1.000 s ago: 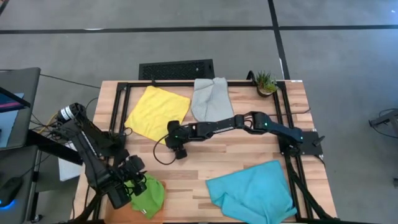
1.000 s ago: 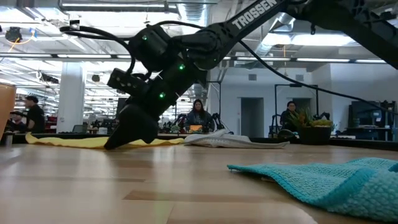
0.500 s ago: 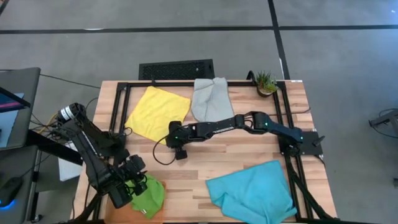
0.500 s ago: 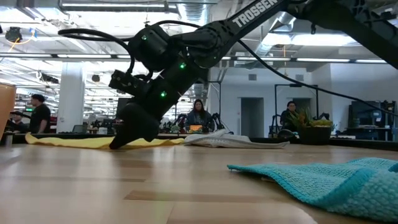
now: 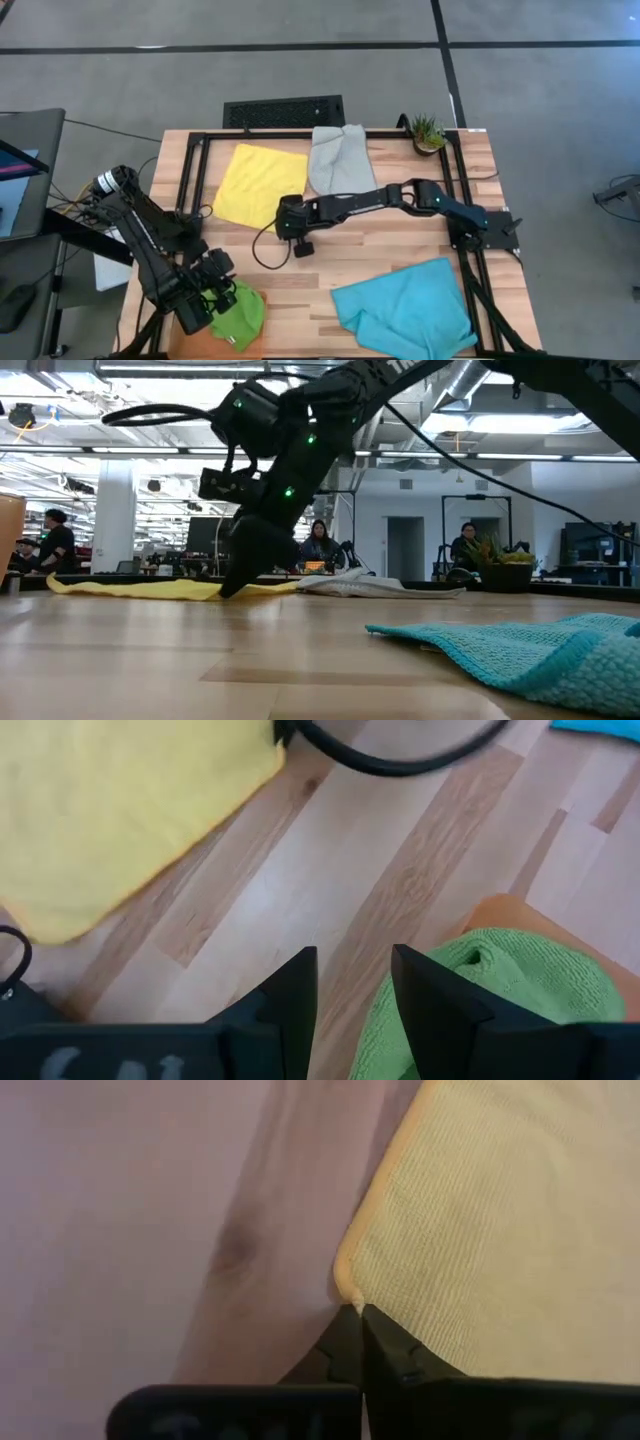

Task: Fold microfiber towels
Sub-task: Fold the yellow towel

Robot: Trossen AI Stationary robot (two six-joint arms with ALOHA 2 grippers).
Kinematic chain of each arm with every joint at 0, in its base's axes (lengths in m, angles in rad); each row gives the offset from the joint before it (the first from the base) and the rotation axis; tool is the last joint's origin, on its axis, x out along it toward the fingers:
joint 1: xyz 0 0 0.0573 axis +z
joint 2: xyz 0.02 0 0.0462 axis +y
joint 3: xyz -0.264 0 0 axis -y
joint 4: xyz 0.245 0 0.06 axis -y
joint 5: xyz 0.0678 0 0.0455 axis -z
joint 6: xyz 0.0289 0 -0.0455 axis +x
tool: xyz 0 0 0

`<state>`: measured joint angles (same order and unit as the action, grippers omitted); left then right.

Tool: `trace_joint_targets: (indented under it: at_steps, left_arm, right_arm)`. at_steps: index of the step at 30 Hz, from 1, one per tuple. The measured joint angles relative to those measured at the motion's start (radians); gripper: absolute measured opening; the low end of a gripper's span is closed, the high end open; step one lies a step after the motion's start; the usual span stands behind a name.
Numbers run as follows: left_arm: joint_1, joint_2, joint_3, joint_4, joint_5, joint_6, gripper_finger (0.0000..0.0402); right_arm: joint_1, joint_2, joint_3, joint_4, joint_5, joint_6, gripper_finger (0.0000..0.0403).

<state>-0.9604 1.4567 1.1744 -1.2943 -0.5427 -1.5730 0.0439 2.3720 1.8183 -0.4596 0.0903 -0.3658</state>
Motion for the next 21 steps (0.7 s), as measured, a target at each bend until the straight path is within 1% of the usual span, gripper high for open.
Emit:
trace_joint_targets:
  at_steps: [3,7,10,12,14,19,21]
  left_arm:
    - [0.001,0.000,-0.035,0.009,0.000,0.028,0.0124]
    - [0.007,0.000,-0.094,0.011,0.049,0.045,0.0124]
    - [0.007,0.000,-0.127,0.022,0.011,0.120,0.0124]
    - [0.011,0.000,-0.149,0.036,0.004,0.187,0.0124]
    - [0.020,0.000,-0.167,0.035,0.003,0.224,0.0124]
    - [0.045,0.000,-0.240,0.038,-0.021,0.246,0.0124]
    - [0.058,0.000,-0.275,0.050,-0.014,0.248,0.0124]
  right_arm:
    - [0.012,-0.014,0.000,-0.053,0.040,0.000,0.0005]
    - [0.016,-0.018,0.001,-0.082,0.050,0.000,0.0013]
    - [0.023,-0.040,0.002,-0.109,0.052,-0.002,0.0011]
    - [0.027,-0.051,0.006,-0.096,0.059,-0.008,0.0006]
    - [0.030,-0.066,0.004,-0.123,0.083,-0.019,0.0005]
    - [0.035,-0.115,0.006,-0.132,0.172,-0.058,0.0013]
    - [0.034,-0.140,0.007,-0.151,0.181,-0.059,0.0011]
